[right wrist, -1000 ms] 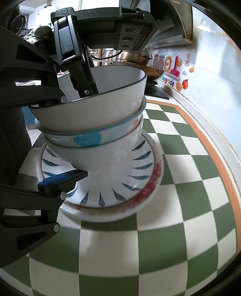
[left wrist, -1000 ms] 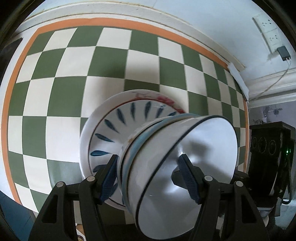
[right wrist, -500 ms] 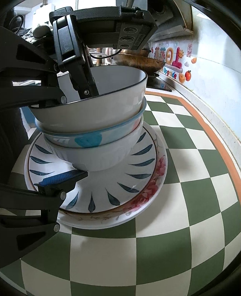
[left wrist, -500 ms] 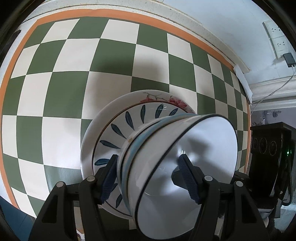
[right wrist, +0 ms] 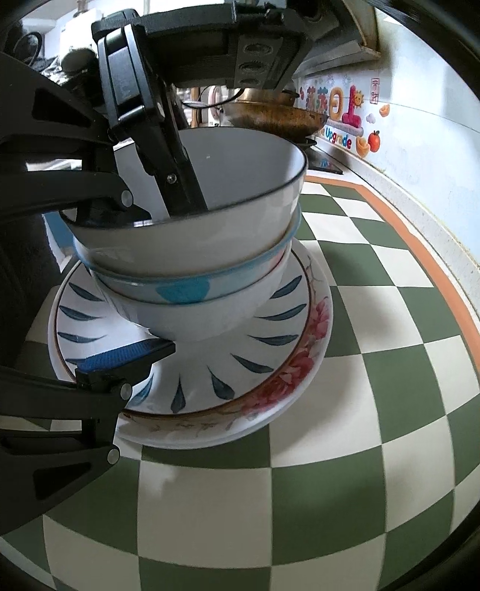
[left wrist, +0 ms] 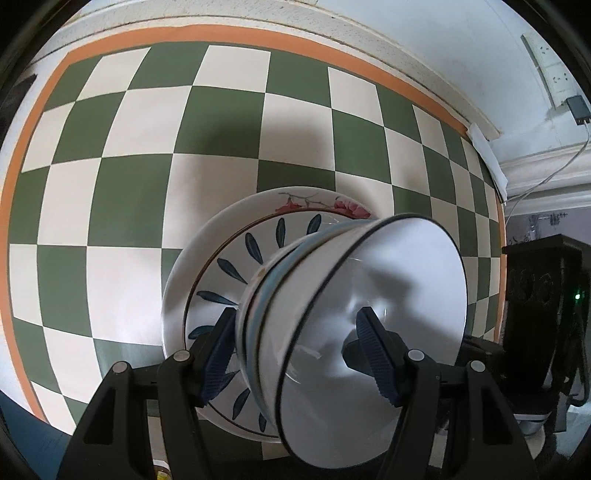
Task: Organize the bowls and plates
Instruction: 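Lower the bowl stack onto the plate stack and open both grippers, then raise both grippers away from the stacked dishes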
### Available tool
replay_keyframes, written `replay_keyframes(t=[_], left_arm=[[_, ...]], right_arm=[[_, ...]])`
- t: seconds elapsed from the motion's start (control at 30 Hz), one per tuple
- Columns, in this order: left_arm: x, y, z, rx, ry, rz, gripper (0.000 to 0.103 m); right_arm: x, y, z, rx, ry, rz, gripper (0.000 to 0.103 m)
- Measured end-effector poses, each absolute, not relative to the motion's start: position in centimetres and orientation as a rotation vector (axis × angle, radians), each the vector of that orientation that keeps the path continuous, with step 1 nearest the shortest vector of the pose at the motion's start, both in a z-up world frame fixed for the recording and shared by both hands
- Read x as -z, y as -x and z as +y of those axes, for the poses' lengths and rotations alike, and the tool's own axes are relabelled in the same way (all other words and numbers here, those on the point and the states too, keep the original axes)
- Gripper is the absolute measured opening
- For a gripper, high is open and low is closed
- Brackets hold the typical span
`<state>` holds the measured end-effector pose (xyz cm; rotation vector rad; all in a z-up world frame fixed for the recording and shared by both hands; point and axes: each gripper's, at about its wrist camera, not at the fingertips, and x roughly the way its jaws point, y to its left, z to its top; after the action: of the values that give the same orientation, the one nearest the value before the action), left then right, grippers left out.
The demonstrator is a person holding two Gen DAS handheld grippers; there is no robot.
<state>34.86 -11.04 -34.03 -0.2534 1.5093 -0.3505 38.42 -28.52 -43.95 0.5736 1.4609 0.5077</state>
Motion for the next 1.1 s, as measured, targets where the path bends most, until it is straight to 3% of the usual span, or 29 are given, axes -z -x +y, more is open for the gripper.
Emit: replay_keyframes(t=[0.33, 0.67, 0.83, 0.9, 1.1], left_arm=[[31.6, -34.0, -10.6, 0.294, 0.153, 1.434, 0.063], [28.0, -31.3, -9.2, 0.213, 0.079, 1.349, 0.065], [26.4, -29.9, -8.6, 0.182, 0.064, 1.305, 0.090], [25.7, -29.5, -8.5, 0.165, 0.046, 1.279, 0.091], [23.4, -27.9, -8.0, 0.165, 0.028, 1.201, 0.092]], right_arm=[[42.1, -37.8, -28.6, -0.472, -0.519, 1.437, 0.052], [36.5, -35.5, -29.0, -0.367, -0.383, 1.339, 0.052], [32.6, -33.4, -28.9, -0.280, -0.305, 1.265, 0.071], [31.1, -32.5, -28.7, -0.242, -0.269, 1.233, 0.084], [26.8, -29.6, -28.2, -0.117, -0.193, 1.138, 0.094]])
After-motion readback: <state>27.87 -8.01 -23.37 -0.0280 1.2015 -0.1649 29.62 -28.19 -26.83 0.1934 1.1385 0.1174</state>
